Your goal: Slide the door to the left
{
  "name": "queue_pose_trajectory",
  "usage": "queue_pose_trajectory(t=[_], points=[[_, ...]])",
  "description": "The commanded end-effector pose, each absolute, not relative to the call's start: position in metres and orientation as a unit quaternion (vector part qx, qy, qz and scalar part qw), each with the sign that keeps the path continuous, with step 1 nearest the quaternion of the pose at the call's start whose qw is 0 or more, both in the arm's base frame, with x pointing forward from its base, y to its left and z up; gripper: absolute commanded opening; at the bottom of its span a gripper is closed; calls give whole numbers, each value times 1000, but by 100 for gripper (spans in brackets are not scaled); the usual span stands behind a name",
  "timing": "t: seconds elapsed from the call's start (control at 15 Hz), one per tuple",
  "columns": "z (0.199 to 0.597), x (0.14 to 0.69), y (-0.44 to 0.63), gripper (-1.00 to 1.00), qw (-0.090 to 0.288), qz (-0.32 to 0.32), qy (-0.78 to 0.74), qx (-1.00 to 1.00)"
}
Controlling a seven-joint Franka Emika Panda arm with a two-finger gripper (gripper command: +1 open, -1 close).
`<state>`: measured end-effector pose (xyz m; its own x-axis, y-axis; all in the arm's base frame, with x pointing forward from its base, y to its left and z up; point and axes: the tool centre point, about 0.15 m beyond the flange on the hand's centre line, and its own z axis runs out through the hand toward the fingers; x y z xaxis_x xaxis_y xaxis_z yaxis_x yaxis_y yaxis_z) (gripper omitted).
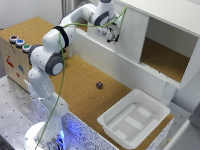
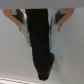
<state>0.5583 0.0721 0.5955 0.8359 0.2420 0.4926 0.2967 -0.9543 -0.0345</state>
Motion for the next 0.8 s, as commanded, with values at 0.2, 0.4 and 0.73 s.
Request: queue_pose_trajectory(t=[0.2,0.4,0.73], points=[[575,619,173,-100,46,-270,-197,-942],[589,605,184,100,33,-269,-203,-941],[600,585,175,100,12,-280,-193,-940]])
